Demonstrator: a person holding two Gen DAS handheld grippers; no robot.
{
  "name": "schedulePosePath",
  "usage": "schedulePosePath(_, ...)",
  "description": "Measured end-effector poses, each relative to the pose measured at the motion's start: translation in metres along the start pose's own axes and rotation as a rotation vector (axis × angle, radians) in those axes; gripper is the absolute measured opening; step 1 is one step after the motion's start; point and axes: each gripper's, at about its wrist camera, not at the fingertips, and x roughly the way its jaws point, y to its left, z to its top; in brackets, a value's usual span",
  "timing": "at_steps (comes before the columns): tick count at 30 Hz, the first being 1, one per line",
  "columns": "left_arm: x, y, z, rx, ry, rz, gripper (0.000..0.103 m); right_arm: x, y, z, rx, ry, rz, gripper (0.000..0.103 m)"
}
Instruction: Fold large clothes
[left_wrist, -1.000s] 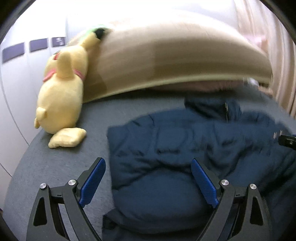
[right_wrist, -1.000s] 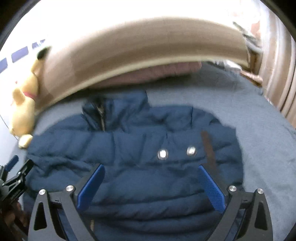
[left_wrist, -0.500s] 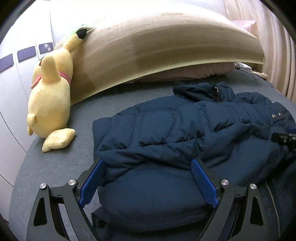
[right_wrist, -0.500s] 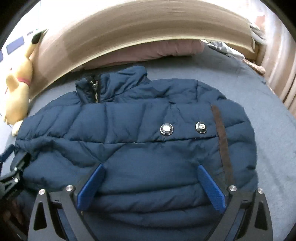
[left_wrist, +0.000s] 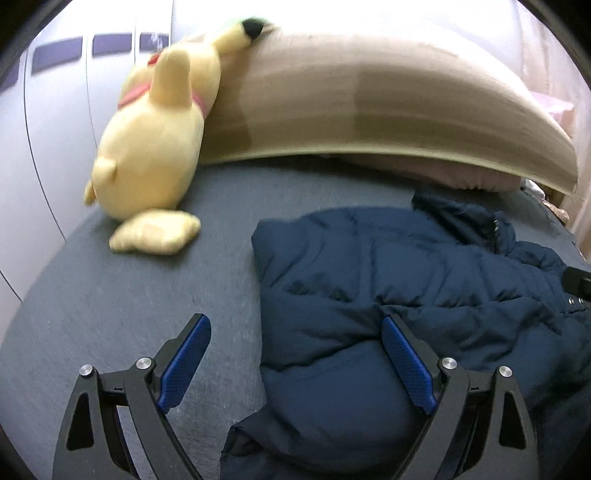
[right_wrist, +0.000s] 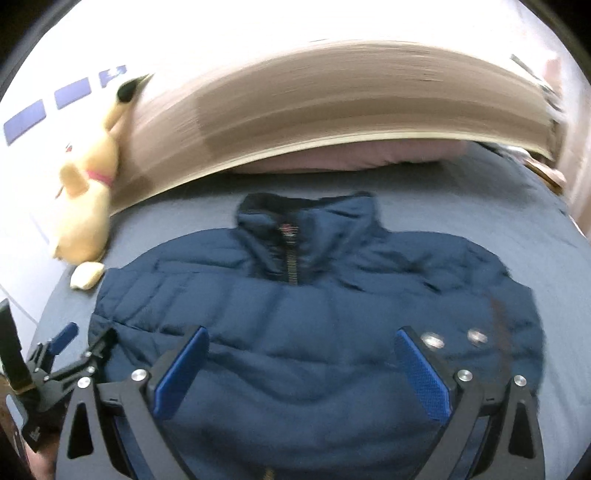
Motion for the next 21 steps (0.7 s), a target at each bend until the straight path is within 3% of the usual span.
schedulePosePath(5, 0.004, 0.006, -0.004, -0.033, 0.022, -0.022, 0.094, 0.059, 0.013, -0.01, -0.04, 0.149, -0.056, 0.102)
schedulePosePath(10, 0.004, 0.008, -0.005, -0.044, 0.026, -0.024, 0.094, 0.046, 0.015, -0.008, -0.035, 0.121, -0.072, 0.103)
schedulePosePath(17, -0.017, 0.026, 0.007, -0.129, -0.083, 0.039, 0.093, -0.017, 0.024, -0.015, -0.032, -0.03, -0.003, 0.103)
schedulePosePath(21, -0.016, 0.021, 0.007, -0.111, -0.083, 0.043, 0.093, -0.009, 0.03, -0.032, -0.07, 0.005, -0.017, 0.103)
